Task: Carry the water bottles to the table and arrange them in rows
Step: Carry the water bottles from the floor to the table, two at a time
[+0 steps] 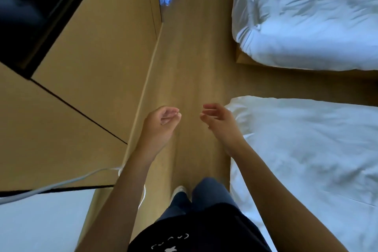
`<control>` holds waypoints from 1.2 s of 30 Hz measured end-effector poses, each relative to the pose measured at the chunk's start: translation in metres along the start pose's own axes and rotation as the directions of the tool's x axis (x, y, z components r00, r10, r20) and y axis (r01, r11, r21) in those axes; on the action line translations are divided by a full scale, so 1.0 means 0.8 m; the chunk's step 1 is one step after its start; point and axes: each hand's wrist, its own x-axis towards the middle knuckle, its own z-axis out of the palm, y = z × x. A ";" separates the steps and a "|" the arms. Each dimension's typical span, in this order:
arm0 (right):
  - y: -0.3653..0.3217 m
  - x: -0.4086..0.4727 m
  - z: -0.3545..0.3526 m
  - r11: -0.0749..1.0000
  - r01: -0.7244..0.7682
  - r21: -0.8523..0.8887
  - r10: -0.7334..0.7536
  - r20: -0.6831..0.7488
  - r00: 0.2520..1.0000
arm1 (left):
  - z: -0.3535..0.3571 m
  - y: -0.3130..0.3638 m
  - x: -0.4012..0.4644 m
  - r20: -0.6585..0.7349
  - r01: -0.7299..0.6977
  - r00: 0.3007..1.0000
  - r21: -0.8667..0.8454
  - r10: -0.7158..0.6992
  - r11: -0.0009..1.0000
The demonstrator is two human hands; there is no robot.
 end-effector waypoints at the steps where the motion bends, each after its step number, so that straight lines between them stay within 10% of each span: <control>1: -0.007 0.024 0.001 1.000 -0.004 0.006 0.004 -0.004 1.000 | 0.000 0.005 0.024 0.005 0.004 1.000 0.000 -0.004 1.000; 36: -0.334 1.015 -0.091 0.988 -0.150 -0.046 0.150 -0.009 0.989 | 0.134 0.243 1.052 0.073 0.116 0.990 0.055 -0.120 0.992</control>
